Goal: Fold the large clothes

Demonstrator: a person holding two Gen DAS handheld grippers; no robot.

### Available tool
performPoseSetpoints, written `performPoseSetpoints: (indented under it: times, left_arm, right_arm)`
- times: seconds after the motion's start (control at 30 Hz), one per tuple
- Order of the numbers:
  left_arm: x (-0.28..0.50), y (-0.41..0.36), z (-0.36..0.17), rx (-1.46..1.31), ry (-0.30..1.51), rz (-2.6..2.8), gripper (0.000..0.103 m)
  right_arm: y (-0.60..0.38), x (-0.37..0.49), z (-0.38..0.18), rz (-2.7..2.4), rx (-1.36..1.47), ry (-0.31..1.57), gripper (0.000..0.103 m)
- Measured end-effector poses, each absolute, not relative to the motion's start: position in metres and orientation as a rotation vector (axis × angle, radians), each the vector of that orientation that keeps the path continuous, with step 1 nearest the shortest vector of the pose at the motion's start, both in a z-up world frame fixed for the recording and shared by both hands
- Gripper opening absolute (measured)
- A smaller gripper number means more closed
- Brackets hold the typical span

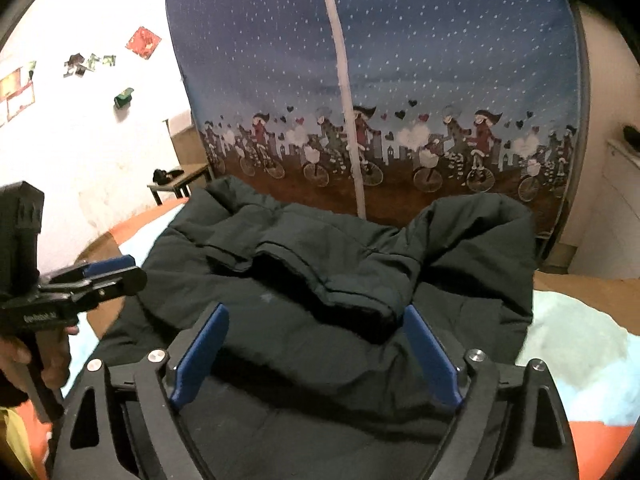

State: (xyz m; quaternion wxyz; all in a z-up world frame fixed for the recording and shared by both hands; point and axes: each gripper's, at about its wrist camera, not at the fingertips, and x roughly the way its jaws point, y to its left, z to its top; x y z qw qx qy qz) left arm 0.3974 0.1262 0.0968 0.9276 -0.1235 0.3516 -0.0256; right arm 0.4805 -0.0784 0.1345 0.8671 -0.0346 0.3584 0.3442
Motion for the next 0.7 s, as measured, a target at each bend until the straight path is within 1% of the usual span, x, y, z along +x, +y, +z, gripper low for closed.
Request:
performPoseSetpoints:
  times: [0.03,0.23,0.53,0.7]
  left_arm:
    - [0.39,0.125,0.101,-0.252,0.714,-0.049,0.076]
    - [0.342,0.125,0.126,-0.228,0.653,-0.011,0.083]
    - [0.263,0.117,0.139,-0.171,0.63,0.0,0.085]
    - [0.23,0.104,0.139,-0.167,0.624,-0.002,0.085]
  right_arm:
    - [-0.079,0.473,0.139,0.719,-0.073,0.739,0.097]
    - [-0.093,0.435,0.158,0.7,0.0,0.71,0.103]
    - [-0.116,0.366,0.178,0.686,-0.041,0.686,0.103]
    - [-0.128,0.34,0.182,0.677,-0.008,0.698,0.103]
